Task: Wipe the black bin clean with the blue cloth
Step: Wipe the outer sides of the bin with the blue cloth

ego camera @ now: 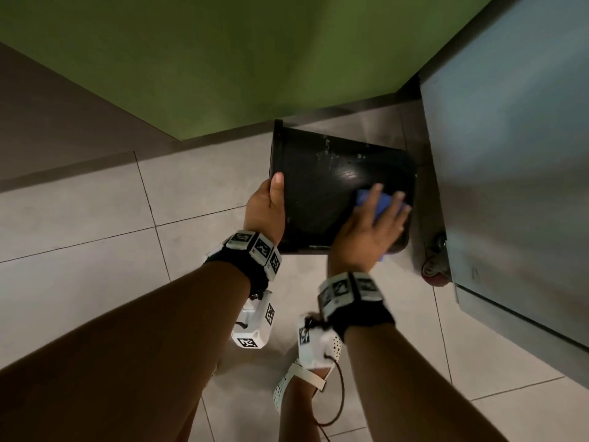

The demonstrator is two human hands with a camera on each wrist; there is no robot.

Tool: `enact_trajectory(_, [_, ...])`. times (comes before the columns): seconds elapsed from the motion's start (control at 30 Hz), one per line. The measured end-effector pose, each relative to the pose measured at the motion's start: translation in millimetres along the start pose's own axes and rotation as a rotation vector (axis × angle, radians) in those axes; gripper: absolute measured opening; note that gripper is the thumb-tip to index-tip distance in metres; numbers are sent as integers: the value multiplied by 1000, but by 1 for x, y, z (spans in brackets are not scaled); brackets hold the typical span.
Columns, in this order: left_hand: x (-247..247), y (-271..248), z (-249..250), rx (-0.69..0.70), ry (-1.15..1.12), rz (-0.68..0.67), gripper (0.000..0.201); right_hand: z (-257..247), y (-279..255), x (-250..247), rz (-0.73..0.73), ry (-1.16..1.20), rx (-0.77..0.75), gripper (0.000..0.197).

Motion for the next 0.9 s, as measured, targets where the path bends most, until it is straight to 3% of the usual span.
enact_trajectory(0.13, [0, 1, -8, -14, -18, 12, 42, -78, -41, 48, -291, 25, -372, 57])
enact_trajectory(0.23, [-4, 2, -4, 23, 1, 33, 42, -94, -8, 56, -361, 32, -453, 49])
enact_trajectory(0.4, [-4, -2, 2, 7, 12, 2, 45, -21, 72, 14, -216, -25, -119, 48])
enact_trajectory(0.53, [-2, -3, -3, -24, -16, -11, 45, 36, 74, -15, -66, 0, 168, 46])
enact_trajectory(0.6, [-1, -2, -4, -27, -28, -14, 45, 38, 58, -21, 27, 6, 220, 45])
enact_trajectory(0.67, [0, -1, -3, -16, -24, -19, 47, 11, 34, -10, 12, -12, 83, 46])
enact_trajectory(0.8, [-1, 0, -5, -28, -62, -10, 46, -63, -28, 37, -232, -71, -298, 66])
enact_trajectory(0.9, [-1, 0, -4, -16, -60, -6, 46, -71, -31, 45, -329, -84, -395, 73])
Point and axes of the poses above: each hand's wrist, its own y-axis towards the middle knuckle, its own x-axis out of the palm, z = x × y, the point moved 10 cm from there along y, towards the middle knuckle, and after that the axes turned 14 degrees about y, right-handed, at the moved point
